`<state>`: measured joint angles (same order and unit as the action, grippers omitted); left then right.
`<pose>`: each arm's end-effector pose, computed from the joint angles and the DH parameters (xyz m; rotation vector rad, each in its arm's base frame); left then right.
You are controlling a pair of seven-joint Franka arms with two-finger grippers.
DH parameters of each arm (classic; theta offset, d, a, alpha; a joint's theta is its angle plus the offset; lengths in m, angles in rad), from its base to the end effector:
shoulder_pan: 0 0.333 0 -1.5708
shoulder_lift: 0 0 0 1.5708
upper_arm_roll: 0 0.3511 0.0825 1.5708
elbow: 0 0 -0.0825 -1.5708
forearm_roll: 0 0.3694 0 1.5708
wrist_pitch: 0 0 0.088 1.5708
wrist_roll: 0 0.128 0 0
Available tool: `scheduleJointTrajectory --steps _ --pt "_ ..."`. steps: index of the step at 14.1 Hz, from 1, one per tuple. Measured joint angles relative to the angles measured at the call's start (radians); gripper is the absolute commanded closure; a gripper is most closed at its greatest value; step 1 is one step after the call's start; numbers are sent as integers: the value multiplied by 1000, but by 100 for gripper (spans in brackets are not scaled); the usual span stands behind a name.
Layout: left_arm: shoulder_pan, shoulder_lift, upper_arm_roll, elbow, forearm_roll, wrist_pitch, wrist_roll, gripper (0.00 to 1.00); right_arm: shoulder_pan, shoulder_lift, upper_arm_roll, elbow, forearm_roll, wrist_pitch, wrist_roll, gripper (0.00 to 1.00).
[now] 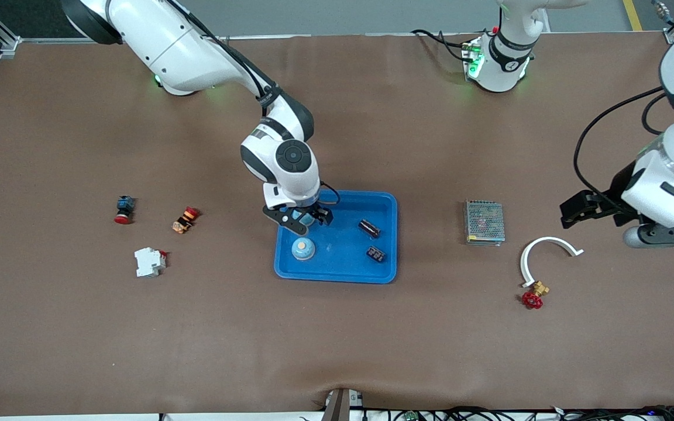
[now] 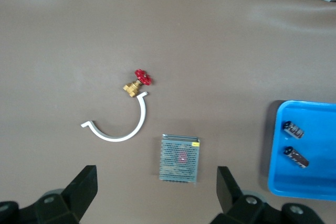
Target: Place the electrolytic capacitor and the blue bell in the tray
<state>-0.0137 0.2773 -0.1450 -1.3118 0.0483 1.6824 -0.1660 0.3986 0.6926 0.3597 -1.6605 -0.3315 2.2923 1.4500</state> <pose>0.6401 -0.0822 0.6061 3.1312 0.0182 0.1508 0.5329 0.4428 0.2389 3.0134 -0.8437 0.0251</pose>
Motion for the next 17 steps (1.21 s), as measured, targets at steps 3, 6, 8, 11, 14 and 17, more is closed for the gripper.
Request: scheduleJointTrajectory --steps 3,6,8,11,14,17 --pt "32 -35 1 -32 0 -3 36 0 -9 -27 -5 19 0 -22 -35 0" --pt "47 -104 1 -141 0 24 68 0 -66 -55 -1 30 0 -58 -152 0" --pt "52 -174 1 -257 -3 102 83 0 -139 -64 7 49 0 -86 -274 0" --pt "53 -251 1 -356 -6 150 83 0 -258 -65 11 86 0 -103 -473 0" --pt "52 -263 0 -362 -7 164 83 0 -373 -65 11 107 0 -105 -676 0" --pt "53 -263 0 -354 -7 174 83 0 -479 -65 11 115 0 -105 -834 0"
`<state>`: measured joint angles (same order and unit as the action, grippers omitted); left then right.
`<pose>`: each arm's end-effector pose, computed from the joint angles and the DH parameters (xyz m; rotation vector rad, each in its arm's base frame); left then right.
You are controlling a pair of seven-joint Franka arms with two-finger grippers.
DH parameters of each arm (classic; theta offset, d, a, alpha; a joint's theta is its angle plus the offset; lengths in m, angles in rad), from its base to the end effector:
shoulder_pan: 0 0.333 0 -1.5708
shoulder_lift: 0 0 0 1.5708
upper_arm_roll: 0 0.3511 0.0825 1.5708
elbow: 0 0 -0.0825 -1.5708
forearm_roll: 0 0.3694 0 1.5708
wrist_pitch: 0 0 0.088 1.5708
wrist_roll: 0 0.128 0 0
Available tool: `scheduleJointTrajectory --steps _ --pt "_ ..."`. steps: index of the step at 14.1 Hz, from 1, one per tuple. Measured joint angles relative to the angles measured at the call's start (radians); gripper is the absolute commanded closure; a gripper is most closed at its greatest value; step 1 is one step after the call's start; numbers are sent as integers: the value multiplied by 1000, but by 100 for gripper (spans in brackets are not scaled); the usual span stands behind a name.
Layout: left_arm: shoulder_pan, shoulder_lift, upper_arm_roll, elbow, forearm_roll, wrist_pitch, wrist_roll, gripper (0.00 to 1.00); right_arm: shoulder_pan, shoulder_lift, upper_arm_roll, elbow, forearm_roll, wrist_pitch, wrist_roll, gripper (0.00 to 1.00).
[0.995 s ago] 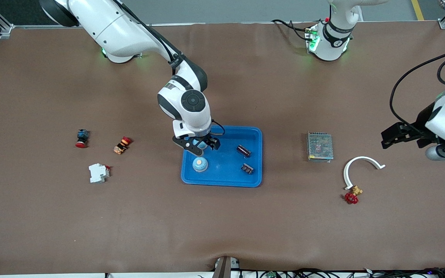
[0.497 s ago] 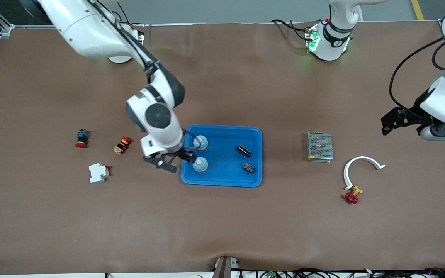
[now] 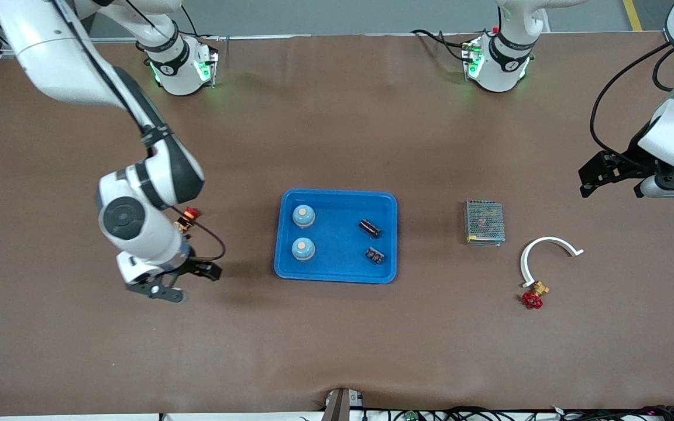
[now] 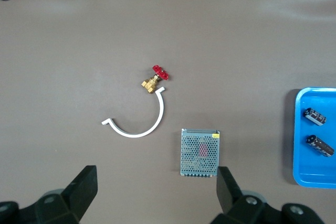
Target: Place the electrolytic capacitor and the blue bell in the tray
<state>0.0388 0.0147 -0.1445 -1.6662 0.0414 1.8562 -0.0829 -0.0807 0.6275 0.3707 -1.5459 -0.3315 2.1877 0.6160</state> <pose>0.5701 -0.0558 0.6137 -3.1070 0.0478 -0.2777 0.7017 0.1439 0.3231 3.0923 -0.3306 0.1328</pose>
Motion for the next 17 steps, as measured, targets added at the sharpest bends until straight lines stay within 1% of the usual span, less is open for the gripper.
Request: scheduleJointTrajectory --steps 2,5,8,9,10,11,13,14,15,17 --pt "0 4 1 5 0 1 0 0 -39 0 -1 3 0 0 -86 0" --pt "-1 20 -1 9 0 2 0 0 -57 -1 -5 8 0 -1 -146 0" --pt "0 28 1 13 0 3 0 0 -58 -30 -32 19 3 -40 -232 0" --pt "0 29 2 15 0 3 1 0 -55 -49 -48 21 23 -58 -259 0" --pt "1 29 2 16 0 3 1 0 -48 -74 -79 21 78 -77 -307 0" --pt "1 29 3 16 0 3 1 0 -35 -99 -124 22 150 -98 -379 0" --pt "2 29 4 17 0 3 1 0 11 -146 -249 23 261 -133 -525 0" --pt "2 29 5 17 0 3 1 0 31 -165 -305 23 291 -146 -580 0" --pt "2 30 5 17 0 3 1 0 39 -185 -336 25 305 -167 -613 0" --pt "2 30 5 17 0 3 1 0 42 -236 -354 32 309 -221 -627 0"
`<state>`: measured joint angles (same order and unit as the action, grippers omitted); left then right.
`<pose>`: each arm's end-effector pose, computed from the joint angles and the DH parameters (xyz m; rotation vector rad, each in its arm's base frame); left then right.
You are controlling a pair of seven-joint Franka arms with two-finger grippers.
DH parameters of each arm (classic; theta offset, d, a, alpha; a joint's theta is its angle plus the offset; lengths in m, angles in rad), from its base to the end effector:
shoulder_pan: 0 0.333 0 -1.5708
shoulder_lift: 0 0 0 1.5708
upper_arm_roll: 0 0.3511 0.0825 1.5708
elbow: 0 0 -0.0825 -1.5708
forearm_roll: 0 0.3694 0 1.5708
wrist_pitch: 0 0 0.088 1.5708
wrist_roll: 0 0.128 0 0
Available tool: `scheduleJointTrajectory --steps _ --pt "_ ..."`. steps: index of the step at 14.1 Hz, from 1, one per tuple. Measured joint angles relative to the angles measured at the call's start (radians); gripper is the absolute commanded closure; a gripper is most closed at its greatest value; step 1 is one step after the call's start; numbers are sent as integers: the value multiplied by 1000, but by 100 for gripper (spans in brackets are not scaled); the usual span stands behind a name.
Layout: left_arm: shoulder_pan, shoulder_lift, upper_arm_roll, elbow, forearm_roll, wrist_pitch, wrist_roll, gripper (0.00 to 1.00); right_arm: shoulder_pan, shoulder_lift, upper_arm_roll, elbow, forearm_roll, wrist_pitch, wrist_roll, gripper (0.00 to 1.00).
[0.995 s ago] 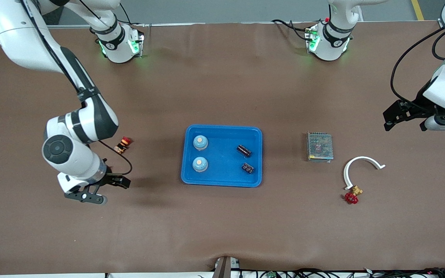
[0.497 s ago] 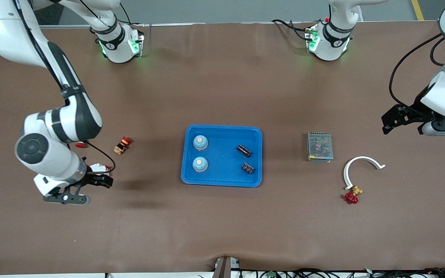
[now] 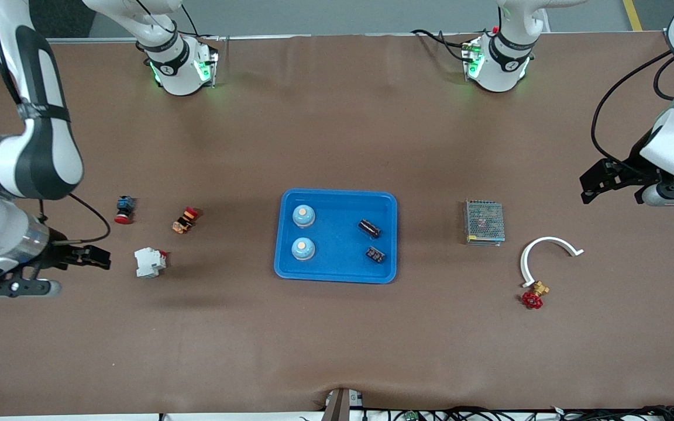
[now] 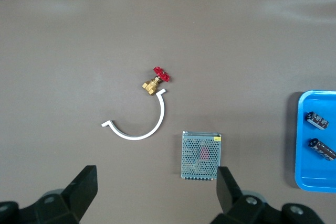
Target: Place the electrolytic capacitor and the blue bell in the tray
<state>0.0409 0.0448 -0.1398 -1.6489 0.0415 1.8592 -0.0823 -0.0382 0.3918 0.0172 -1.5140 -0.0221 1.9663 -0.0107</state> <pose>0.5804 -0.0517 0.6052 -3.1110 0.0380 -0.2625 0.6817 -0.0179 0.4601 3.1251 -0.0061 0.0943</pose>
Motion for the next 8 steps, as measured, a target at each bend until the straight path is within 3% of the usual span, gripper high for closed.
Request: scheduleJointTrajectory --steps 4,8 --pt "0 0 0 1 0 0 0 0 15 -132 -6 4 0 -136 0 0" --pt "0 0 0 2 0 0 0 0 21 -206 -16 2 0 -200 37 0"
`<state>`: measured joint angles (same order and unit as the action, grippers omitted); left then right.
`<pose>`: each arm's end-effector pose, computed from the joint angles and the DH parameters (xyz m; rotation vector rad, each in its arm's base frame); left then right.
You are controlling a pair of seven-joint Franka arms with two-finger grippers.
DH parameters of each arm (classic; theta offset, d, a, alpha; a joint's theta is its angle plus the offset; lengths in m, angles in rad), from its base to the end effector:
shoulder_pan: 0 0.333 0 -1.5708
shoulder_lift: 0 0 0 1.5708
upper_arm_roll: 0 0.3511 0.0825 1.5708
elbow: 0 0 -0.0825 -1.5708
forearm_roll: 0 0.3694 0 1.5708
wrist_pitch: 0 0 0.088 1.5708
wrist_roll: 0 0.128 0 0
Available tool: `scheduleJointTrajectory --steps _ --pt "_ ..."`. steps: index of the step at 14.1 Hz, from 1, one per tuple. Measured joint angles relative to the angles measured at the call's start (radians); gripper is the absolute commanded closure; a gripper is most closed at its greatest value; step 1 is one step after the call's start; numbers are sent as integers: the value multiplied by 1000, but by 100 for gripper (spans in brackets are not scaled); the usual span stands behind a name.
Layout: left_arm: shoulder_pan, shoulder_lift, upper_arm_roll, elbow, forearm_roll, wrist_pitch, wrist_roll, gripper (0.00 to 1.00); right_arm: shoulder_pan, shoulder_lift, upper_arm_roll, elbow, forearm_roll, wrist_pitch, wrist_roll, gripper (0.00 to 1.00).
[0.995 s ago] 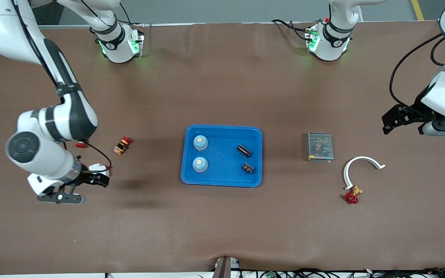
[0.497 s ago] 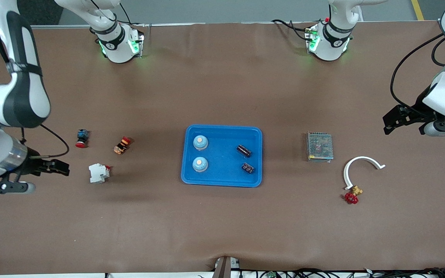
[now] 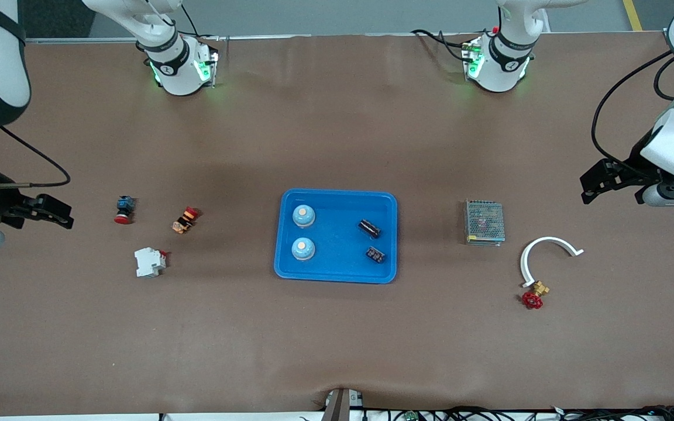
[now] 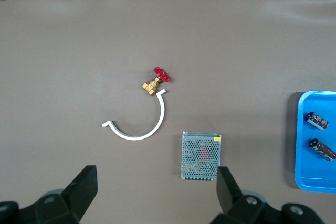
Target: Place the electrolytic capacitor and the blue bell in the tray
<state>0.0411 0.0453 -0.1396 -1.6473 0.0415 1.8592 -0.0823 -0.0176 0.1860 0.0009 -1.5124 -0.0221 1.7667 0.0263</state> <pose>0.5806 -0.0515 0.6057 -3.1110 0.0373 -0.2643 0.6193 -0.0128 0.5759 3.1179 -0.0615 0.1067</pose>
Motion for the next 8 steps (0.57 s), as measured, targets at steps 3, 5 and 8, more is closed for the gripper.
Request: scheduleJointTrajectory --steps 3,5,8 --pt "0 0 0 0 0 0 0 0 20 -31 0 -1 0 -37 57 0" --pt "1 0 2 1 0 0 0 0 22 -48 0 -1 0 -57 64 0" --pt "1 0 4 1 0 0 0 0 22 -77 -1 -2 1 -99 67 0"
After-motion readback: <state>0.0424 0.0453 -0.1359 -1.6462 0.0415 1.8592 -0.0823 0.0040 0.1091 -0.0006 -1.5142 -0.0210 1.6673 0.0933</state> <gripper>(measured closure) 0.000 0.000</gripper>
